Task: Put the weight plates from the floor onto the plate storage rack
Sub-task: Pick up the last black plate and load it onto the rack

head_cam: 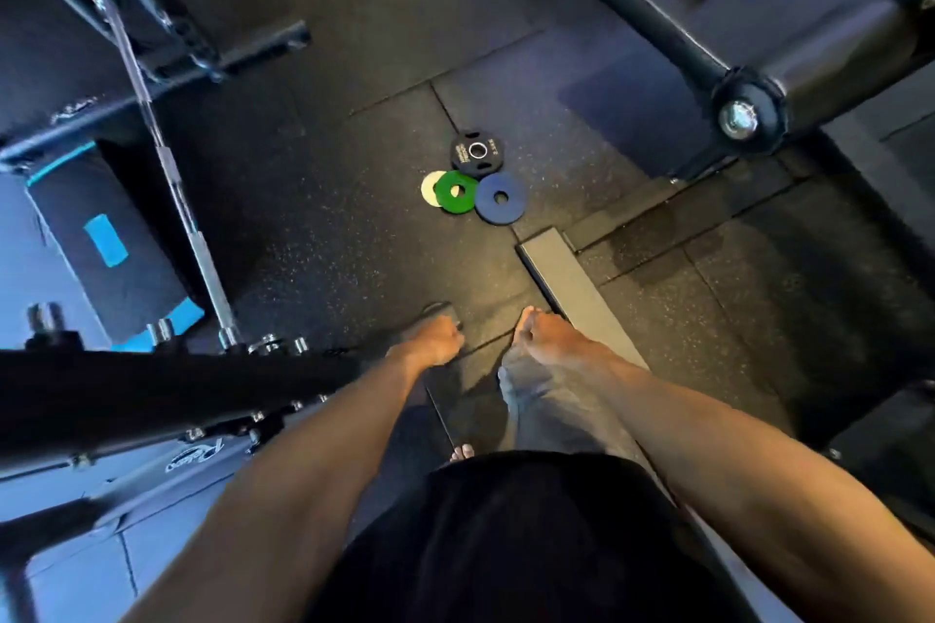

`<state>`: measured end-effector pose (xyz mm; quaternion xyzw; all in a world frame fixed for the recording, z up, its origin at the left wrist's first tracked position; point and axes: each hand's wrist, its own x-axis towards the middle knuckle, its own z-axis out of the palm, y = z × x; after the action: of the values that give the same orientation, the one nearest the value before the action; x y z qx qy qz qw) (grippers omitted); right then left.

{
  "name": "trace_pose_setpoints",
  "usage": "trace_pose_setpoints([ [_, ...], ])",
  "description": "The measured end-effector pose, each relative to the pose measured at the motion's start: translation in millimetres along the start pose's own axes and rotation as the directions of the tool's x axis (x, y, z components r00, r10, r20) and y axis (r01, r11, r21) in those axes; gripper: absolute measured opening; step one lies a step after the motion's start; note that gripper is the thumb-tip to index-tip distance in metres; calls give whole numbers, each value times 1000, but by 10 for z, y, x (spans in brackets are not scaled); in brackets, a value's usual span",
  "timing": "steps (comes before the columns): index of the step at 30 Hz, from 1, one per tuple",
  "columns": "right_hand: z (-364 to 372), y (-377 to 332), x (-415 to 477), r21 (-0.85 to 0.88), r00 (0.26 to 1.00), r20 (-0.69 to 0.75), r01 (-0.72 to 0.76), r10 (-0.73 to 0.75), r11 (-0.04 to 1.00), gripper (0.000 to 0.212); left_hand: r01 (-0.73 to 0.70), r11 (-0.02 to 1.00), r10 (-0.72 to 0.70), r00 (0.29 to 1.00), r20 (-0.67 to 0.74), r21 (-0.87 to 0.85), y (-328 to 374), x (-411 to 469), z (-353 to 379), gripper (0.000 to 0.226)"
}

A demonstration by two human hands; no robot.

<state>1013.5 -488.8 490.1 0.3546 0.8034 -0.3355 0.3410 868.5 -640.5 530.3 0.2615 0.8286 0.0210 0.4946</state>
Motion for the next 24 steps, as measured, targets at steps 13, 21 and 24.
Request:
trace_pose_setpoints([
  [13,-1970,-453,1308,-105,994,78,87,-79,991,33,62,982,-82,991,-110,-180,1040,1383,-1616,33],
  [21,-2656,-622,2230,-143,997,75,40,-30,989,35,38,980,-49,997,-54,-195,1150,2246,-2178,37],
  [24,-2942,-750,2556,-138,996,91,19,-6,990,33,31,973,-40,999,-36,-230,1188,2490,-2479,32],
])
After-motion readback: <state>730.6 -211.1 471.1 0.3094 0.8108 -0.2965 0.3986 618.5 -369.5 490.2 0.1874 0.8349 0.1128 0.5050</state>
